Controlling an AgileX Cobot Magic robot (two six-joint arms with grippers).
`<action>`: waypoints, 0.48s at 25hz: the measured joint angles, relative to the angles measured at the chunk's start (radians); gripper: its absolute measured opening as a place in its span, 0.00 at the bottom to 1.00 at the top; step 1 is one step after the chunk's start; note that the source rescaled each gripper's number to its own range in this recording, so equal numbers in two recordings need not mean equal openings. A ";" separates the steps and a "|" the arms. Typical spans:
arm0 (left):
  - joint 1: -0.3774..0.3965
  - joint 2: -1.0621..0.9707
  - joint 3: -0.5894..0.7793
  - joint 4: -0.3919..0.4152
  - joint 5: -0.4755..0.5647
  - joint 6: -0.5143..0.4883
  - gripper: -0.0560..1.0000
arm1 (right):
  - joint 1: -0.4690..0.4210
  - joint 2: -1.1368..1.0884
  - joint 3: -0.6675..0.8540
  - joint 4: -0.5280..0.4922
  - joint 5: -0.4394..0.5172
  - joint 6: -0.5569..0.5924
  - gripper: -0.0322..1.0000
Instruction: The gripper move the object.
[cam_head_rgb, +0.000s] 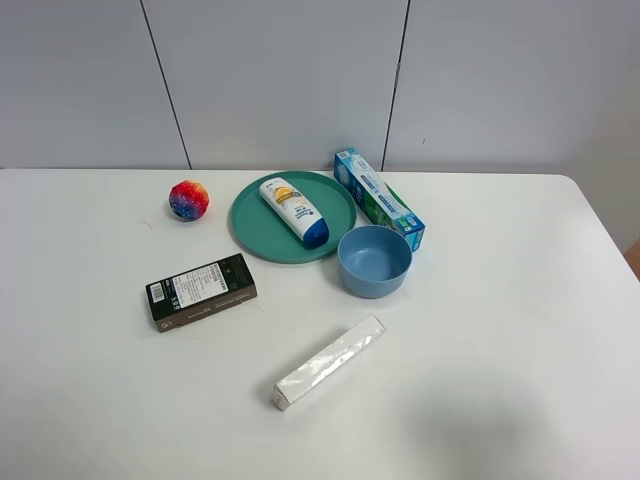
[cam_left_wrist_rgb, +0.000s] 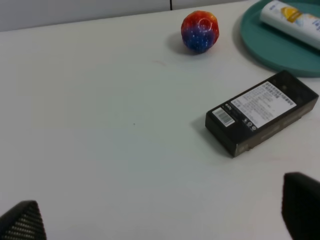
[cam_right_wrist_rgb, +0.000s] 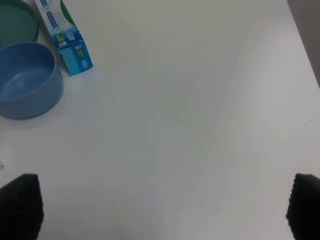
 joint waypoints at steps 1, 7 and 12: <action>0.000 0.000 0.000 0.000 0.000 0.000 1.00 | 0.000 0.000 0.000 -0.003 0.000 0.000 0.96; 0.000 0.000 0.000 0.000 0.000 0.000 1.00 | 0.000 0.000 0.000 -0.003 0.000 0.000 0.96; 0.000 0.000 0.000 0.000 0.000 0.000 1.00 | 0.000 0.000 0.000 -0.003 0.000 0.000 0.96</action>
